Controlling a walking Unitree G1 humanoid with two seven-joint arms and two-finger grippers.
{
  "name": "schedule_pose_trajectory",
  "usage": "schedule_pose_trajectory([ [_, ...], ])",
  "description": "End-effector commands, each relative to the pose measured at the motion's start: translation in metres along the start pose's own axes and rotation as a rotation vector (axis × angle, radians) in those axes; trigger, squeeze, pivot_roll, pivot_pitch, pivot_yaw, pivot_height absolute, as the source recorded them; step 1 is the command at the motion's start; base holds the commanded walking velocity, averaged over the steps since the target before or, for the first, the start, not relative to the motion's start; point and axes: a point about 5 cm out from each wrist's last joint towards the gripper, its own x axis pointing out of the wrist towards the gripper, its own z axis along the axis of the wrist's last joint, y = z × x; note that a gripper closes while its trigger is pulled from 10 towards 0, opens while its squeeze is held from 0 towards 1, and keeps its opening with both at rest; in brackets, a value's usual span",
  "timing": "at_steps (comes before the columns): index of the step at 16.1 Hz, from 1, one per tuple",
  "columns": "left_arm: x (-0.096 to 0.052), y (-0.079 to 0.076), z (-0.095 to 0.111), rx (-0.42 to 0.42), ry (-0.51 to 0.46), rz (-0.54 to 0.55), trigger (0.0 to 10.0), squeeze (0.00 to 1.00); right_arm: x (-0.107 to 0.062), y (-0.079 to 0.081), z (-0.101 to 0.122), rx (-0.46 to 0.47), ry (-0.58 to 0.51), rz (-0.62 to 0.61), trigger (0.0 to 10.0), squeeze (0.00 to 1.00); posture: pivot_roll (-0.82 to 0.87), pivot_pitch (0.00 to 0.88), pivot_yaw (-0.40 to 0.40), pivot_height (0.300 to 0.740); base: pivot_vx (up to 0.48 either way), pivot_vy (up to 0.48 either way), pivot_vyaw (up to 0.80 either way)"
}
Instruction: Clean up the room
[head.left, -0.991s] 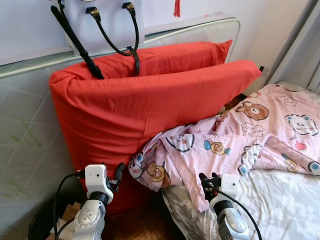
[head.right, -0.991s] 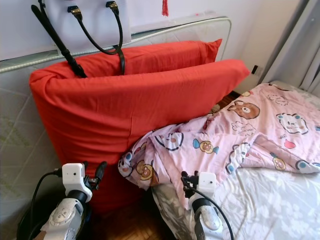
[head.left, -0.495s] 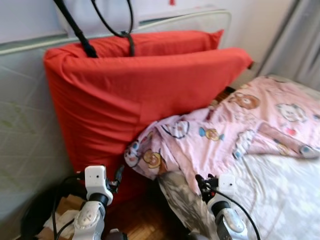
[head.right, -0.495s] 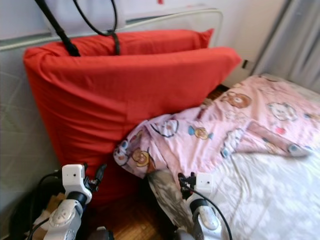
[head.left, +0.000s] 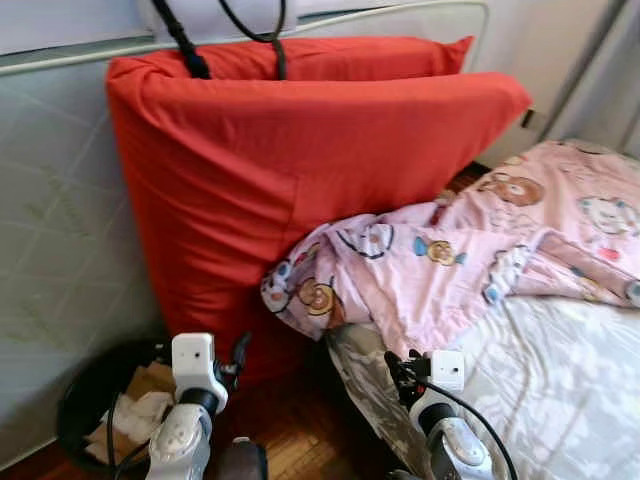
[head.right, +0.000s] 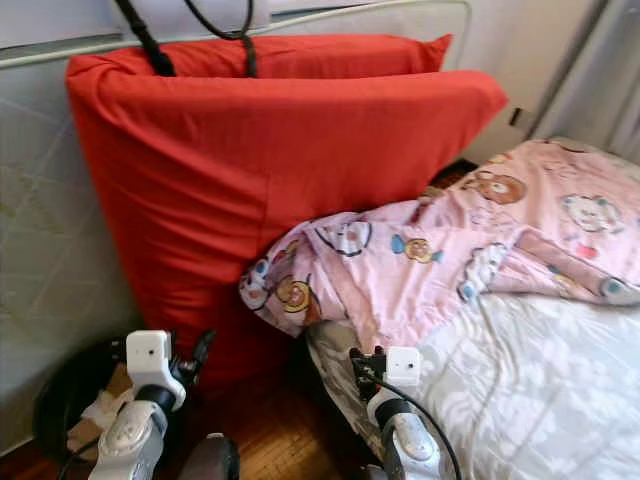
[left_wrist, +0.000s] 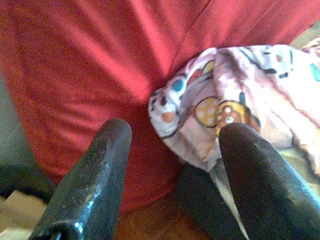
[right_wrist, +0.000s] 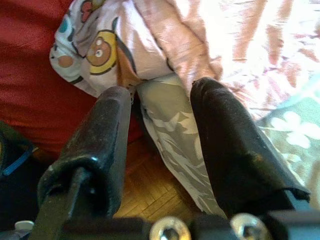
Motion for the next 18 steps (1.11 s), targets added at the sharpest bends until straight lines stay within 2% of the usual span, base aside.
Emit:
schedule_pose_trajectory([
  [1,0.0021,-0.0027,0.0030,-0.008,-0.004,-0.012,10.0,0.00,0.0003,-0.0008,0.0001,-0.006,0.006,0.003,10.0,0.00,0.04,0.027,-0.077,0.646,0.000,0.000,0.80],
  [3,0.0024,-0.0029,0.0034,-0.011,-0.005,-0.017,10.0,0.00,-0.0001,-0.0020,-0.0011,0.000,0.013,-0.003,10.0,0.00,0.04,0.027,-0.076,0.646,0.000,0.000,0.72],
  [8,0.0020,-0.0040,0.0025,-0.012,-0.001,-0.026,10.0,0.00,-0.0007,-0.0030,-0.0029,0.022,0.023,-0.008,10.0,0.00,0.04,0.022,-0.075,0.646,0.278,0.000,0.00],
  [14,0.0028,-0.0033,0.0034,-0.011,-0.002,-0.026,10.0,0.00,0.0014,0.0014,-0.0016,-0.007,0.023,0.018,10.0,0.00,0.04,0.021,-0.077,0.646,0.400,0.000,0.10],
  [18,0.0032,-0.0077,0.0032,-0.020,-0.001,-0.040,10.0,0.00,0.0007,-0.0012,-0.0029,0.011,0.030,-0.005,10.0,0.00,0.03,0.026,-0.077,0.646,0.426,0.000,0.17],
])
